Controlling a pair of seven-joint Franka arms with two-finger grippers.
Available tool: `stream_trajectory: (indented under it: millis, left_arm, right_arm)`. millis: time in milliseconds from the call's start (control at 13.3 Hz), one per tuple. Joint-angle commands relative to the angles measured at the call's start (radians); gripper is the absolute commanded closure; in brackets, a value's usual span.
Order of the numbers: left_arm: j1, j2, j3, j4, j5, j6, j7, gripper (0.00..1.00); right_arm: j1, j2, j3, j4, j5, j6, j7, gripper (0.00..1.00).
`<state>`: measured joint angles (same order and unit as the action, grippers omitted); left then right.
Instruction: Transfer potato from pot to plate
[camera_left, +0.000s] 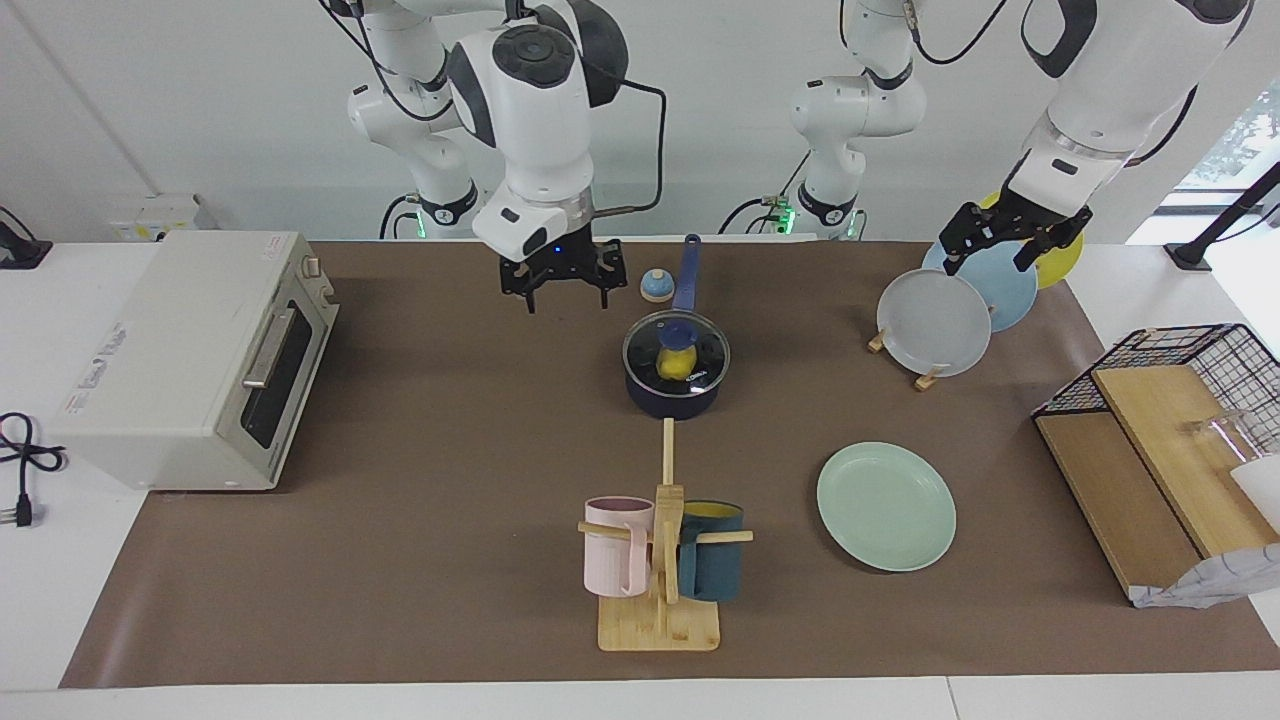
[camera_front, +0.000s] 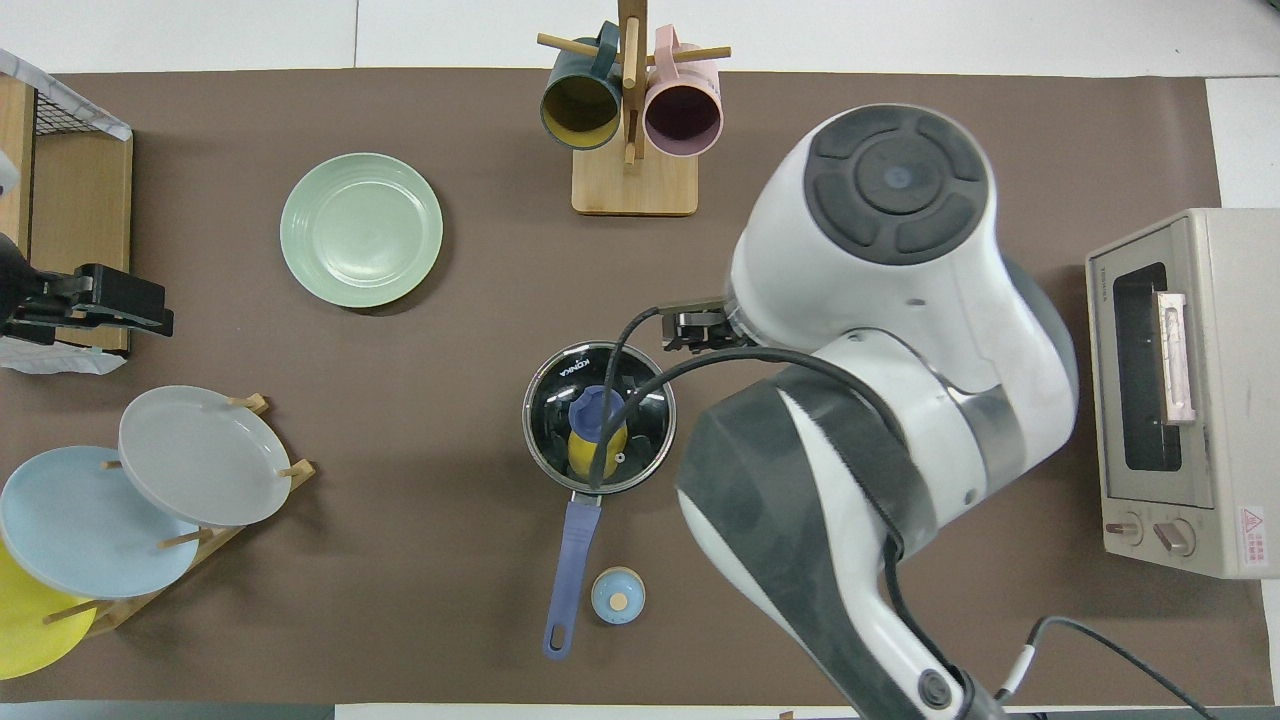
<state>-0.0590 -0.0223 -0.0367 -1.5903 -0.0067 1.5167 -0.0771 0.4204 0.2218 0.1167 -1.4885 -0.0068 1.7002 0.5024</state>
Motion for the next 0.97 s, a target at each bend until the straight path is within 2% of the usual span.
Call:
stream_trajectory:
  millis: [0,150,450,900]
  left_arm:
    - [0.01,-0.027,-0.005,-0.027,0.016,-0.001,0.005,0.0]
    - [0.01,-0.027,-0.005,-0.027,0.016,-0.001,0.005,0.0]
    - [0.01,-0.027,-0.005,-0.027,0.016,-0.001,0.005,0.0]
    - [0.01,-0.027,-0.006,-0.027,0.016,-0.001,0.005,0.0]
  right_arm:
    - [0.07,0.054,-0.002,0.045,-0.015,0.088,0.109,0.0]
    - [0.08,0.054,0.0,-0.012,-0.013,0.176,0.12,0.0]
    - [0.147,0.108,0.0,-0.039,-0.051,0.266,0.137,0.0]
    - [0.213,0.114,0.0,-0.153,-0.116,0.331,0.154,0.0]
